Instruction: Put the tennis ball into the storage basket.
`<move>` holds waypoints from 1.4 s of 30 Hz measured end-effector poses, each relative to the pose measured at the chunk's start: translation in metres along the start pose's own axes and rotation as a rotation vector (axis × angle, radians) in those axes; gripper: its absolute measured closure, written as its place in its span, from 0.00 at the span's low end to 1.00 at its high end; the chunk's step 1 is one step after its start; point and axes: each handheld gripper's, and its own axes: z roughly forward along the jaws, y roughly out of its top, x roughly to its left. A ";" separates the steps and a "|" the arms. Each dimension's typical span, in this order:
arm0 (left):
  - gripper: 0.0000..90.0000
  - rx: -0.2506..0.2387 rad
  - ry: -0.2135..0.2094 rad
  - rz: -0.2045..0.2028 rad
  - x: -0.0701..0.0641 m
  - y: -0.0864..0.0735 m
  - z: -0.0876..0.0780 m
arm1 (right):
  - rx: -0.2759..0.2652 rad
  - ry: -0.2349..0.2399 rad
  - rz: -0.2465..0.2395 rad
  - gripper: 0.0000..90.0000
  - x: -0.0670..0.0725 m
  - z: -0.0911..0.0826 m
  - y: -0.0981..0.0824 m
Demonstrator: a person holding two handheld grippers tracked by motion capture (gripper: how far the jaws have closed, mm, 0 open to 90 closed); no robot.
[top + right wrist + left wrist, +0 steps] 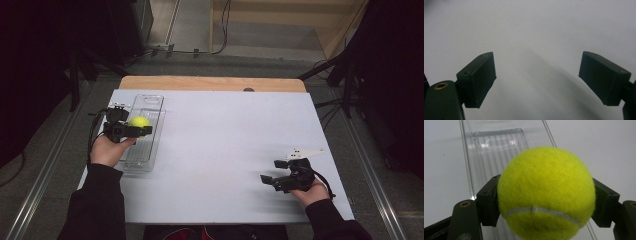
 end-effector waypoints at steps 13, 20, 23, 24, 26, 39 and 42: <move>0.19 -0.013 0.012 -0.001 0.000 0.001 0.002 | -0.006 0.002 -0.004 0.14 0.000 -0.001 0.000; 0.17 -0.041 -0.032 0.011 -0.005 0.003 -0.007 | -0.007 0.003 -0.005 0.14 0.000 -0.001 0.000; 0.17 -0.039 -0.049 0.029 -0.009 0.003 -0.008 | -0.008 0.005 0.000 0.14 0.000 -0.001 0.000; 0.17 -0.039 -0.058 0.037 -0.011 0.003 -0.009 | -0.008 0.004 0.000 0.14 0.000 0.000 0.000; 0.17 -0.046 -0.085 0.056 -0.017 0.003 -0.010 | -0.005 0.006 0.002 0.14 0.001 -0.001 0.000; 0.17 -0.051 -0.201 0.115 -0.041 0.002 -0.013 | -0.012 0.010 0.001 0.14 0.001 -0.001 0.001; 0.17 -0.050 -0.234 0.125 -0.047 0.000 -0.012 | -0.011 0.010 0.001 0.14 0.001 -0.001 0.001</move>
